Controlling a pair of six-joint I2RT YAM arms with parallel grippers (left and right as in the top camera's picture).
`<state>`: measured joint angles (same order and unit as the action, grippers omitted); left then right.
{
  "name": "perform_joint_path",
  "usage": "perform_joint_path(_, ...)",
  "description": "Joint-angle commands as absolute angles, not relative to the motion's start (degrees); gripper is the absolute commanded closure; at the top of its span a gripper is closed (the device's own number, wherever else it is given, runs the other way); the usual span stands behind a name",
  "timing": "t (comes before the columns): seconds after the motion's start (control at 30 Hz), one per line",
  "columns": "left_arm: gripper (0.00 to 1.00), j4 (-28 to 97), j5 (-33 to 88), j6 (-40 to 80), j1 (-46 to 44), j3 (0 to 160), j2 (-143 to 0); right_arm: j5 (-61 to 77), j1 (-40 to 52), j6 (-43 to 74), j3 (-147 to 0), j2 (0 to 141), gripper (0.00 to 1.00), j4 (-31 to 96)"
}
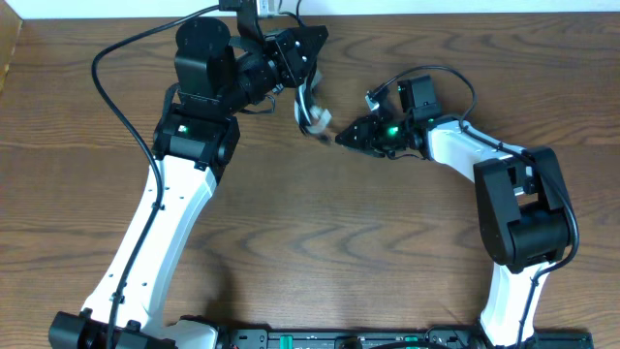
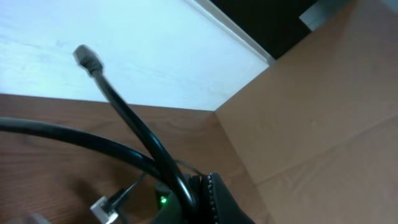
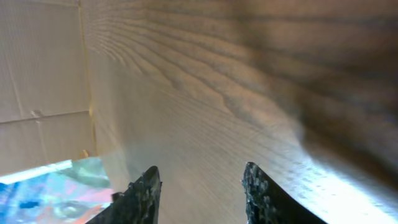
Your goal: Untangle cables
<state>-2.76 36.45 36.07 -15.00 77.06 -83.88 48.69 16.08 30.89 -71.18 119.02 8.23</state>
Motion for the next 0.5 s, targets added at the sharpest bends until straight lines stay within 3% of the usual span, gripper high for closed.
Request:
perform_joint_path(0.0,0.92,-0.73,27.49,40.01,-14.92,77.47,-83.68,49.21,14.41,21.41,-71.35,112.42,0.57,8.75)
perform_joint_path(0.2,0.92,7.6,12.62,52.31,-15.62,77.47,-84.14,45.06,13.89,13.76,-71.35,102.28,0.51,12.49)
perform_joint_path(0.47,0.92,12.99,10.63,55.2,-21.1,77.47,-87.83,31.38,13.78,13.04,-71.35,96.29,0.49,19.92)
